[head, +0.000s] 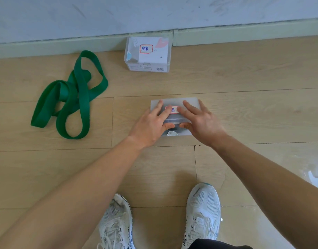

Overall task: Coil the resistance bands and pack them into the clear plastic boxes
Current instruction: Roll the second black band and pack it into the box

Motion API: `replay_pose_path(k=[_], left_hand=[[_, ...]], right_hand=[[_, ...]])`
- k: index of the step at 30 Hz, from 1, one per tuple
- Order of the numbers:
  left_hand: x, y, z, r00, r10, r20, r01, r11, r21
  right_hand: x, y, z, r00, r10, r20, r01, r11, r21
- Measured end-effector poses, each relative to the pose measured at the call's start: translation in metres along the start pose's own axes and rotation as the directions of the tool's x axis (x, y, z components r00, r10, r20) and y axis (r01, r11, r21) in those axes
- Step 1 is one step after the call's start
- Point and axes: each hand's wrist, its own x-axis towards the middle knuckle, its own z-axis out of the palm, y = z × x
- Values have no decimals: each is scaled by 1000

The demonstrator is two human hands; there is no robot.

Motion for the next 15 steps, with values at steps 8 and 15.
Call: replay_pose_path(k=[8,15], left_hand=[[28,-4,47,976,48,-212,8,967,255],[58,-4,51,960,36,-279,25,977,210]], right_hand=[[13,24,34,988,-41,-151,7,975,-220],[30,27,38,976,82,-201,-131,960,-246]])
